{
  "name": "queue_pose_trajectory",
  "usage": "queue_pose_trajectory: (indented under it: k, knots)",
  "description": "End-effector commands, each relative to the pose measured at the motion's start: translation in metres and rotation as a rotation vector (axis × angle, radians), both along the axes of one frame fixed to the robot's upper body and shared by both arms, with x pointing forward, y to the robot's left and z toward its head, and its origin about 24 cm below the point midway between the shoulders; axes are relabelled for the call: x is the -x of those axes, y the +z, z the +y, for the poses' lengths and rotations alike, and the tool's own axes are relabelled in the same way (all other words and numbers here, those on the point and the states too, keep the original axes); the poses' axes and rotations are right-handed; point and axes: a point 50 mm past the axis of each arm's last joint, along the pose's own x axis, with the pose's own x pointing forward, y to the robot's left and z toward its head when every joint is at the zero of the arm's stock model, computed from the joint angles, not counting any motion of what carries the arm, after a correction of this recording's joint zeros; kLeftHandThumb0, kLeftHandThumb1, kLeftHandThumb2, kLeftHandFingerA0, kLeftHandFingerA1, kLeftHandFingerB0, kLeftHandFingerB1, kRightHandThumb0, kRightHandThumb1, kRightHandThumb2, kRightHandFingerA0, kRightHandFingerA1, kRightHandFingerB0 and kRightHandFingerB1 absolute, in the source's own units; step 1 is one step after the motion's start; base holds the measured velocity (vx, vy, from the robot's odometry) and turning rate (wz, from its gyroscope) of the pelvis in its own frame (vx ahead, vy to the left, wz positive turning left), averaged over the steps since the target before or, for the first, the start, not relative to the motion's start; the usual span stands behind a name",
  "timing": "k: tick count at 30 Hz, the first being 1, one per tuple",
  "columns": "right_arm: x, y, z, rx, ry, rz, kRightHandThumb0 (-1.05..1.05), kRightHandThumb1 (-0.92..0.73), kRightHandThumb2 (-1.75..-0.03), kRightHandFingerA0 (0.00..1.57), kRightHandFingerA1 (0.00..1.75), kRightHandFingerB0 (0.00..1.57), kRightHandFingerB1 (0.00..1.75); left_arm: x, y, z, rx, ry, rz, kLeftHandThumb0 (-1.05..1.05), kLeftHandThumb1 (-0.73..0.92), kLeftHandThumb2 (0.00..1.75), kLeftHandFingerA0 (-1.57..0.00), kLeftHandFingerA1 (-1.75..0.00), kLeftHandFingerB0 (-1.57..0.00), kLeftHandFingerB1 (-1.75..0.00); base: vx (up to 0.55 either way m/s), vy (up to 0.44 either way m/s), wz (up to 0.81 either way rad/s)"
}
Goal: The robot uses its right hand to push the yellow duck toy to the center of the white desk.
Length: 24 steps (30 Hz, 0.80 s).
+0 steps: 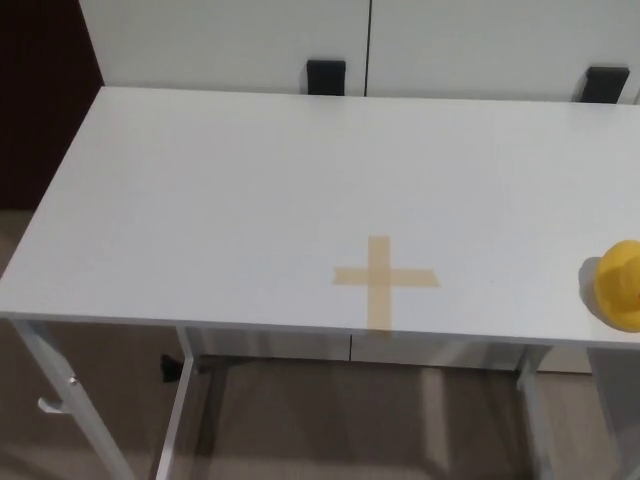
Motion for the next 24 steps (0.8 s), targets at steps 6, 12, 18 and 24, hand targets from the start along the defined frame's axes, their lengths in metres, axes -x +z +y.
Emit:
queue_pose_trajectory:
  k: [6, 12, 18, 24]
  knots:
    - [-0.029, 0.052, -0.027, 0.126, -0.051, -0.312, -0.73, -0.73, -0.62, 0.18, 0.79, 0.16, 0.63, -0.005, 0.005, 0.005, -0.02, 0.011, -0.046, 0.59, -0.36, 1.73, -1.2, -1.11, -1.25, -1.14, 0.0, 0.0, 0.0]
    - [-0.069, 0.098, -0.035, 0.236, -0.013, -0.456, -0.79, -0.83, -0.65, 0.0, 0.62, 0.07, 0.47, -0.003, 0.004, 0.004, -0.009, 0.007, -0.042, 0.68, -0.23, 1.73, -1.08, -1.07, -1.14, -1.09, 0.0, 0.0, 0.0]
    - [-0.111, 0.14, -0.024, 0.259, 0.086, -0.622, -0.79, -0.86, -0.66, 0.1, 0.54, 0.09, 0.43, -0.005, 0.004, 0.004, -0.015, 0.007, -0.045, 0.6, -0.38, 1.75, -1.12, -1.05, -1.14, -1.08, 0.0, 0.0, 0.01]
    - [-0.139, 0.163, -0.004, 0.22, 0.192, -0.72, -0.88, -0.67, -1.05, 0.02, 0.59, 0.1, 0.54, -0.003, 0.002, 0.001, -0.008, -0.003, -0.038, 0.64, -0.35, 1.75, -1.14, -1.1, -1.15, -1.11, 0.0, 0.0, 0.0]
